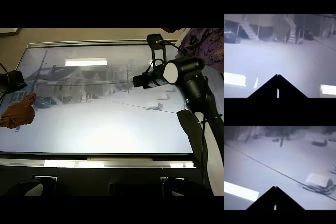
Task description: Fold the clothes and pants, and hang the long-sleeved shirts on hangers.
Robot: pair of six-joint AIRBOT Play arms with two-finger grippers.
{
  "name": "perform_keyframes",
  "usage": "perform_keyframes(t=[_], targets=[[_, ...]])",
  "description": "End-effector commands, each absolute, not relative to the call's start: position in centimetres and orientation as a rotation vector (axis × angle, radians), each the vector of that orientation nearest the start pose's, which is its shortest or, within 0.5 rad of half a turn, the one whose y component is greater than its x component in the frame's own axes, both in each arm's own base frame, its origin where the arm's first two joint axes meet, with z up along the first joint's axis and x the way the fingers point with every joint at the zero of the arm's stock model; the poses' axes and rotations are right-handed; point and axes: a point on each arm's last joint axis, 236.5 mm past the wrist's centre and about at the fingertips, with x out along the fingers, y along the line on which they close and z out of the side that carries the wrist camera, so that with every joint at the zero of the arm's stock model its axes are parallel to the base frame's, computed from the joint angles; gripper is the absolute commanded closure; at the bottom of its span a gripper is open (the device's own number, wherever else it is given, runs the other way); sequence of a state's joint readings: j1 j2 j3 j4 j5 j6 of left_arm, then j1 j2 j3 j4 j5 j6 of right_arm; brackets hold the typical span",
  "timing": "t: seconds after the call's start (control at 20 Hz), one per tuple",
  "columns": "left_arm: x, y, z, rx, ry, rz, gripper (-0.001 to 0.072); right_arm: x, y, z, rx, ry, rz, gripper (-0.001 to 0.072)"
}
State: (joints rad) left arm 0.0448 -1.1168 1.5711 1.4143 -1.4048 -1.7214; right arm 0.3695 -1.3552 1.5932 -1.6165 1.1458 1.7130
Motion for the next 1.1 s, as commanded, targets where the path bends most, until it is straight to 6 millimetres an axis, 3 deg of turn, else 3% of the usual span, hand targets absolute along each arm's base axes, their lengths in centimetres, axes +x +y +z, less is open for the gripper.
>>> perform_keyframes(t=[0.0, 0.75, 1.05], targets=[[38.0, -1.9, 20.7, -0.257, 0.952, -0.018, 0.0687, 44.5, 16.2, 14.9, -0.071, 0.907, 0.250, 0.0681], [38.0, -1.9, 20.7, -0.257, 0.952, -0.018, 0.0687, 44.5, 16.2, 14.9, -0.071, 0.907, 0.250, 0.0681], [39.9, -1.8, 22.2, -0.263, 0.848, -0.019, 0.0687, 44.7, 16.3, 15.1, -0.068, 0.894, 0.252, 0.0681]])
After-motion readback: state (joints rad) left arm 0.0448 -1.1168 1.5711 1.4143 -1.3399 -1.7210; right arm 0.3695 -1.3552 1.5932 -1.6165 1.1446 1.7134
